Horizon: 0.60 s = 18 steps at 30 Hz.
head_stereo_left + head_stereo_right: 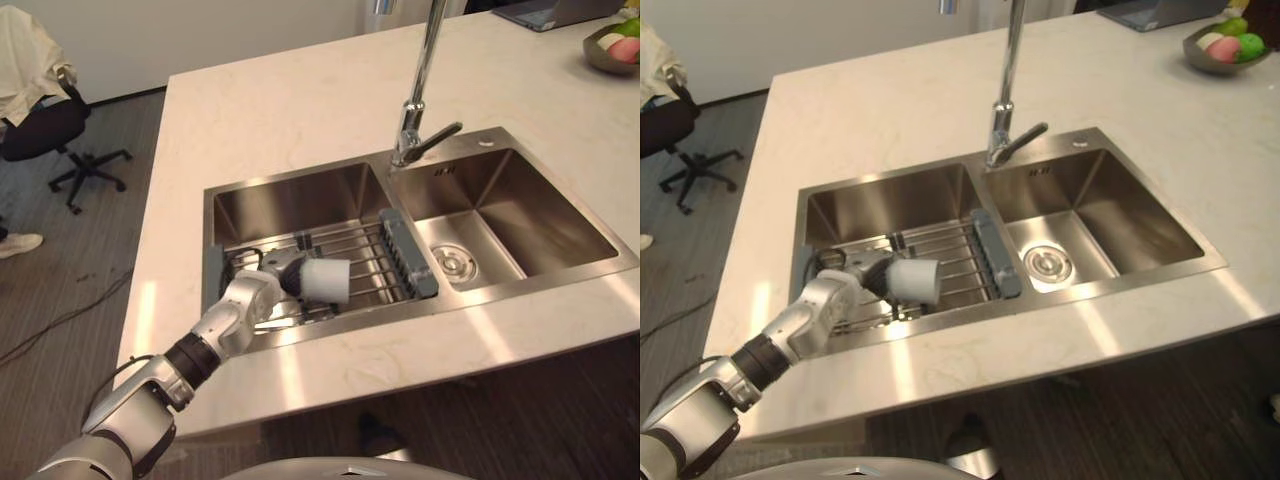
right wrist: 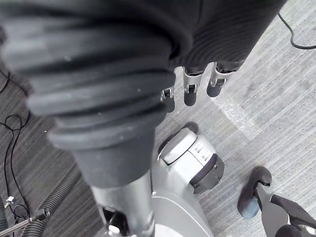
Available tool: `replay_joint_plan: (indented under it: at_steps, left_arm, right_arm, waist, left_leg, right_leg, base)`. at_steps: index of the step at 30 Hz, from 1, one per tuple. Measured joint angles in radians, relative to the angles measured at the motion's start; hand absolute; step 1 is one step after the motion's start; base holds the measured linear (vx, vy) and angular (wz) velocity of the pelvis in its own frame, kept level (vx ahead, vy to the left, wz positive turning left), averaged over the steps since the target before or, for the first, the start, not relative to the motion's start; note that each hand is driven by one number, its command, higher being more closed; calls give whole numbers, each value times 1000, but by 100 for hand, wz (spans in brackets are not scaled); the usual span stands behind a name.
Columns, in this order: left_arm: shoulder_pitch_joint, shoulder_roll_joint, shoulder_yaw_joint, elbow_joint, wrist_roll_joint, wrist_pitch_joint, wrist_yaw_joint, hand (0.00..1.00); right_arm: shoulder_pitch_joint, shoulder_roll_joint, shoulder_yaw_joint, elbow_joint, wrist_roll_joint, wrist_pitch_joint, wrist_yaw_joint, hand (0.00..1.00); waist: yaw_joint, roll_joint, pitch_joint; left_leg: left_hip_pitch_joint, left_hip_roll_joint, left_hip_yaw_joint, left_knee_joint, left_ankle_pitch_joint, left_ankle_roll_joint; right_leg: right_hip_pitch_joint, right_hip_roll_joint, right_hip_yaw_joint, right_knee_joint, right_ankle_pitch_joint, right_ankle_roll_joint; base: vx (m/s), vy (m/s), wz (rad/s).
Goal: Walk over to the sink, pick up the cup, carry it to the dishwasher, place the cup inside the dishwasher, then close the dishwasher door
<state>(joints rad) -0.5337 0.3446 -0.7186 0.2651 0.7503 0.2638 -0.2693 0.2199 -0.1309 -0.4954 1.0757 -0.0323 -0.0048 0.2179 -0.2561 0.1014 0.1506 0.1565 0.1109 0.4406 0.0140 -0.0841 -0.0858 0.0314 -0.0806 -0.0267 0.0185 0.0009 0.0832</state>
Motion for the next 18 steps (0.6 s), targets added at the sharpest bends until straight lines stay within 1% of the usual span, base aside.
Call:
replay_joint_plan:
  at_steps: [1,4,9,12,16,18]
  left_arm:
    - [-5,0,0,-2,0,0,-18,100]
    - [-6,3,0,-14,0,0,-41,100]
    - [-2,14,-8,-20,-19,-17,-31,100]
    - [14,21,-5,-17,-54,-34,20,100]
    - [58,21,11,-16,-124,-81,119,100]
    - [72,21,13,-18,-155,-94,157,100]
  right_arm:
    - [0,0,0,0,-3,0,1,0]
    - [-1,-1,1,-1,-5,2,1,0]
    - [-1,-1,3,-3,-5,8,1,0]
    - [-1,-1,3,-4,-5,8,1,0]
    - [-1,0,6,-4,-4,8,-1,0]
    - [-1,0,13,-4,-4,8,-2,0]
  waist:
    - [0,0,0]
    - [0,1,1]
    - [0,4,3]
    - [1,3,3]
    - [1,-2,7]
    - [2,-7,10]
  left_leg:
    - [0,0,-1,0,0,0]
    - [0,0,-3,0,0,0]
    - [2,0,-9,0,0,0]
    - [1,0,-16,-1,1,-1]
    - [1,0,-28,-2,2,-2]
    - [1,0,-33,-4,4,-1]
  right_leg:
    - [1,0,-2,0,-1,1]
    - [3,0,-5,0,-2,1]
    - [8,-1,-13,1,-7,1]
    - [9,-1,-16,1,-8,1]
    - [14,-2,-27,0,-11,1]
    - [18,-3,-37,0,-13,0]
  base:
    - [0,0,0]
    - [0,-5,1]
    - [-9,-15,4]
    - [-6,-6,1]
    - [-8,-19,7]
    - [4,-21,13]
